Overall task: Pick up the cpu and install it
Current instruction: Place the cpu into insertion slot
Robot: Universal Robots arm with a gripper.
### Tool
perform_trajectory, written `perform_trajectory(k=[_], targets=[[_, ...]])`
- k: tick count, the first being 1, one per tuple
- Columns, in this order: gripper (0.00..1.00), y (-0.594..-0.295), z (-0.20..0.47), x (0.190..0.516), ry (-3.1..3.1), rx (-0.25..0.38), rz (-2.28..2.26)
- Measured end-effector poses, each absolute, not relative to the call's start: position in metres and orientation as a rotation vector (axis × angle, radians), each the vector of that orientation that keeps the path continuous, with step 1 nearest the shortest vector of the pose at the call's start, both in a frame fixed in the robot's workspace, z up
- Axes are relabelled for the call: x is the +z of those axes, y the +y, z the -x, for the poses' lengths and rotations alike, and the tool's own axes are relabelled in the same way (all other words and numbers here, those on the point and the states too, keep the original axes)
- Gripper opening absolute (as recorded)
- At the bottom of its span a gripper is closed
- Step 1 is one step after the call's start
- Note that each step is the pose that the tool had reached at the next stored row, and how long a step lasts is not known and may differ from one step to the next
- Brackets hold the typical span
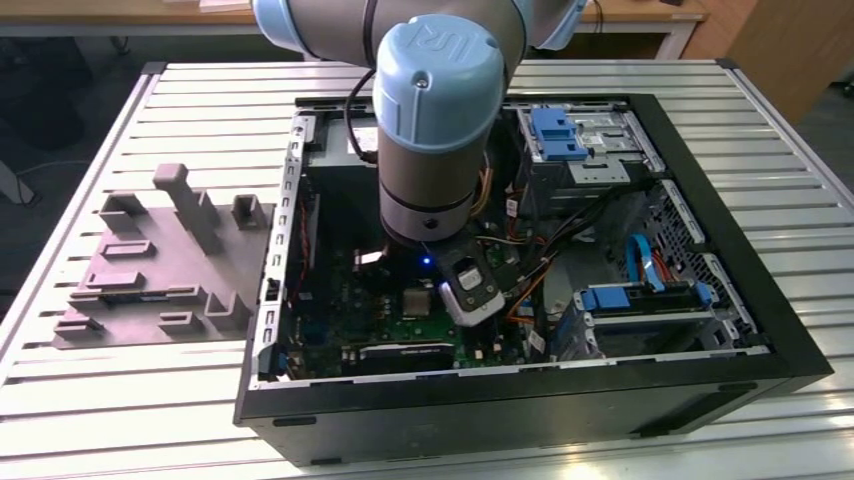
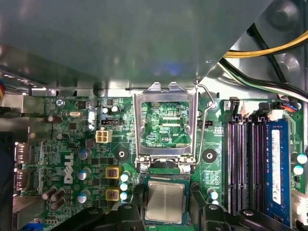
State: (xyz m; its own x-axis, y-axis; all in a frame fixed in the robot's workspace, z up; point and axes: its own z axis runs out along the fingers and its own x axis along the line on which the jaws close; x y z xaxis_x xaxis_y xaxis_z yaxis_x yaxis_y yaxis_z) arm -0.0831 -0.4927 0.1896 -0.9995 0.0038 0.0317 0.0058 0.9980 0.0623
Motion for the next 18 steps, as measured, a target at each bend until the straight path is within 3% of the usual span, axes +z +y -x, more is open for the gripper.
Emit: perform_trajectory(k=[18], targets=[[0.47,-0.4934,0.0806,0.1929,-3.107,-0.097,-0.025]])
